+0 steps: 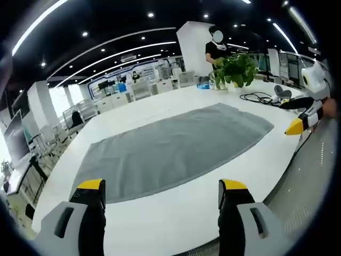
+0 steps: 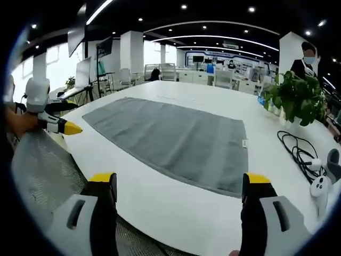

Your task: Fold the towel on the table until its edges align and the towel forms a compact rectangular stack.

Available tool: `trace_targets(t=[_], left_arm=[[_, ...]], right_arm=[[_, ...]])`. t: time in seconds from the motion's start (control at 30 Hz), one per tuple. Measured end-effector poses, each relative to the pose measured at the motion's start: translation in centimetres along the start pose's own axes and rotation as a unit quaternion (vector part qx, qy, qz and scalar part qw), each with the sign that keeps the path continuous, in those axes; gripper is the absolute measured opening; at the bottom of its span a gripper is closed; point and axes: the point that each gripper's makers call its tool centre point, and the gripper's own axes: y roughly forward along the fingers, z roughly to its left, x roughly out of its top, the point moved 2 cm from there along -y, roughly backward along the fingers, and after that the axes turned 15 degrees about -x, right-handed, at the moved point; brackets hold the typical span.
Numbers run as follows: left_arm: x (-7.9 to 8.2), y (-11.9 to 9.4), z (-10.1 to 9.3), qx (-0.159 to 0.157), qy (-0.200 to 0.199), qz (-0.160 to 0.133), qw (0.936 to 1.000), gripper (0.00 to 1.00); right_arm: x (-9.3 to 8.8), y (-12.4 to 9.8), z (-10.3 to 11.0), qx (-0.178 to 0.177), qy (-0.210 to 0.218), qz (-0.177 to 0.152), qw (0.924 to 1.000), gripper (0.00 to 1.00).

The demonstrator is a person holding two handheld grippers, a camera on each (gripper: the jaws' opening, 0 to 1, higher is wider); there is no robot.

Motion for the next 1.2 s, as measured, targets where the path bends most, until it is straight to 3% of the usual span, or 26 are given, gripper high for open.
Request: trace_targets(t=[0.4, 0.87, 1.2], left_arm=[[-0.3, 0.2, 0.0, -0.003, 0.004, 0.012, 0.9999, 0.9], [-0.8, 0.4, -0.3, -0.005, 0.013, 0.031, 0.9994, 0.94], [-0.6, 0.3, -0.3, -0.004, 0.012, 0.026, 0.9996, 0.96]], right_arm=[[-1.0, 0.1, 0.4, 0.013, -0.019, 0.027, 0.9994, 0.98], [-1.1, 0.0, 0.2, 0.007, -0.013, 0.027, 0.9995, 0.98], [-0.7, -0.1, 0.7, 0.02, -0.009, 0.018, 0.9996, 0.98]])
